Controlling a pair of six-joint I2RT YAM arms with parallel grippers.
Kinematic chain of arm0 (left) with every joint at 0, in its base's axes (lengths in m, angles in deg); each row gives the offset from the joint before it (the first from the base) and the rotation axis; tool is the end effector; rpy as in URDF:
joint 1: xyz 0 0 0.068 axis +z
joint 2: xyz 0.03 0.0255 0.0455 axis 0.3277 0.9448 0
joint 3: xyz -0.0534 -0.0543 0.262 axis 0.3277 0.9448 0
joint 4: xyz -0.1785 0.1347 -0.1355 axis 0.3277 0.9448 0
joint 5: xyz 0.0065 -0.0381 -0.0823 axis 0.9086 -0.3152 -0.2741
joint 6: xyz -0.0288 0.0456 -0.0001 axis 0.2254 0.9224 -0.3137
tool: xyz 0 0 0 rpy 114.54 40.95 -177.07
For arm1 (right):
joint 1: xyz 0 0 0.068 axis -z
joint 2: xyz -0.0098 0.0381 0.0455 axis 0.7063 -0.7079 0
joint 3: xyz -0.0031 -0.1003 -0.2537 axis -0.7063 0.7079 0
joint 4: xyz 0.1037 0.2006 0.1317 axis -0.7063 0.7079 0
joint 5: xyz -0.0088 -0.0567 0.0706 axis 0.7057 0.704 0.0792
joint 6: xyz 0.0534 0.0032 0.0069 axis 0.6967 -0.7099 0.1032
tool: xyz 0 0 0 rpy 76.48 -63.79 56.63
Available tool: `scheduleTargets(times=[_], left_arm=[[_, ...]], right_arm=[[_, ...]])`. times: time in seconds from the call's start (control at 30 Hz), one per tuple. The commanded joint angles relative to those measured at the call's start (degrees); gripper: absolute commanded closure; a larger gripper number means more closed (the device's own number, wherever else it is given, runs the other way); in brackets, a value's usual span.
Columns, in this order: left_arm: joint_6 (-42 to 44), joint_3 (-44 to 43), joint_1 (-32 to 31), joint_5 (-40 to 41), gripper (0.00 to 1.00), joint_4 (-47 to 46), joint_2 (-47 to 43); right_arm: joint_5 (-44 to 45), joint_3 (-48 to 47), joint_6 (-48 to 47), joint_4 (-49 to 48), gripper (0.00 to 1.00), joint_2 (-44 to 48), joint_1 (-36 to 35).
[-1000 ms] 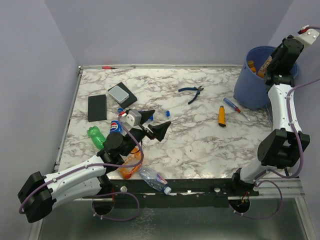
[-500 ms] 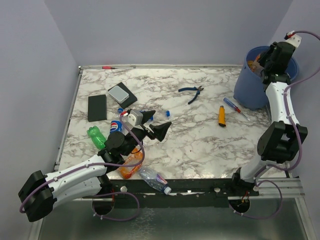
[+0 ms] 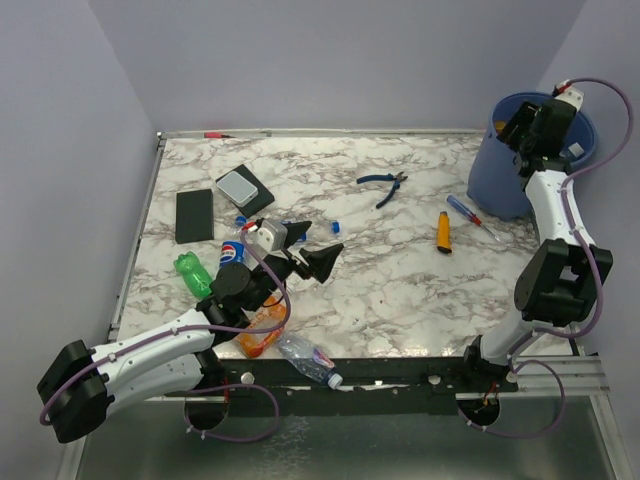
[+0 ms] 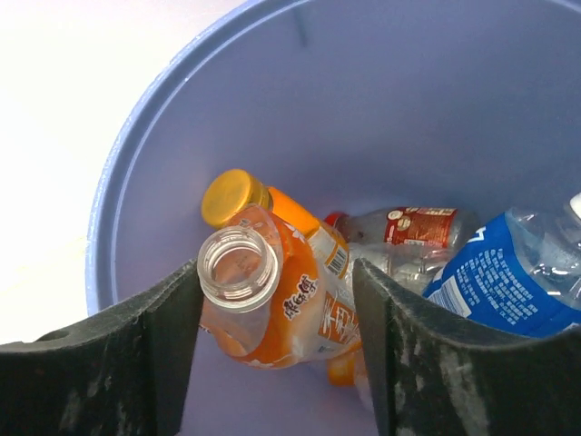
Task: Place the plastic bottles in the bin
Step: Place the plastic bottle in the trash bin.
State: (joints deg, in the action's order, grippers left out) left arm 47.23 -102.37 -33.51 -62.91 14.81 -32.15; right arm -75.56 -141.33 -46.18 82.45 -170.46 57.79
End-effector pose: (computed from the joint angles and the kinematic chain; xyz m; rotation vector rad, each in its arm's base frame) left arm 0.1283 -0.1598 0.2873 0.3491 1.3413 -0.8751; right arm 0.3951 -0.0956 0.3542 0.5272 1.7908 -0.1286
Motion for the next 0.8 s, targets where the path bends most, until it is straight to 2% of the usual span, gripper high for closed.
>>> scheduleTargets(times=[0.0,0.27,0.4,0.47,0.57,0.67,0.77], left_arm=[[0.3,-1.9,-0.3,-0.9,0.01,-0.1,0.1],[0.4,-2.0,-0.4,-0.1,0.01,0.4,0.7],[1.0,-2.3,-0.3,2.9,0.01,1.5,1.0],[1.3,-2.5,-0.3,5.6,0.01,2.4,1.2],[2.3,-3.4,-0.4,12.1,0.01,5.7,2.2],[3.2,-7.7,-0.3,20.6,0.01,15.5,5.2],[4.2,-14.8,-0.3,27.0,0.01,27.7,12.5]], right_arm=[[0.8,-3.3,2.3,2.4,0.29,1.3,0.4],[-1.7,-12.0,12.8,-0.6,0.14,7.2,0.0],[-3.5,-13.3,14.6,-0.8,0.13,11.4,-4.9],[-3.9,-8.0,14.6,-3.7,0.13,16.7,-9.1],[-6.3,5.1,16.7,-10.0,0.13,25.5,-15.5],[-8.1,17.7,18.1,-12.6,0.15,32.8,-22.0],[-11.9,27.5,20.3,-11.3,0.17,37.0,-26.6]])
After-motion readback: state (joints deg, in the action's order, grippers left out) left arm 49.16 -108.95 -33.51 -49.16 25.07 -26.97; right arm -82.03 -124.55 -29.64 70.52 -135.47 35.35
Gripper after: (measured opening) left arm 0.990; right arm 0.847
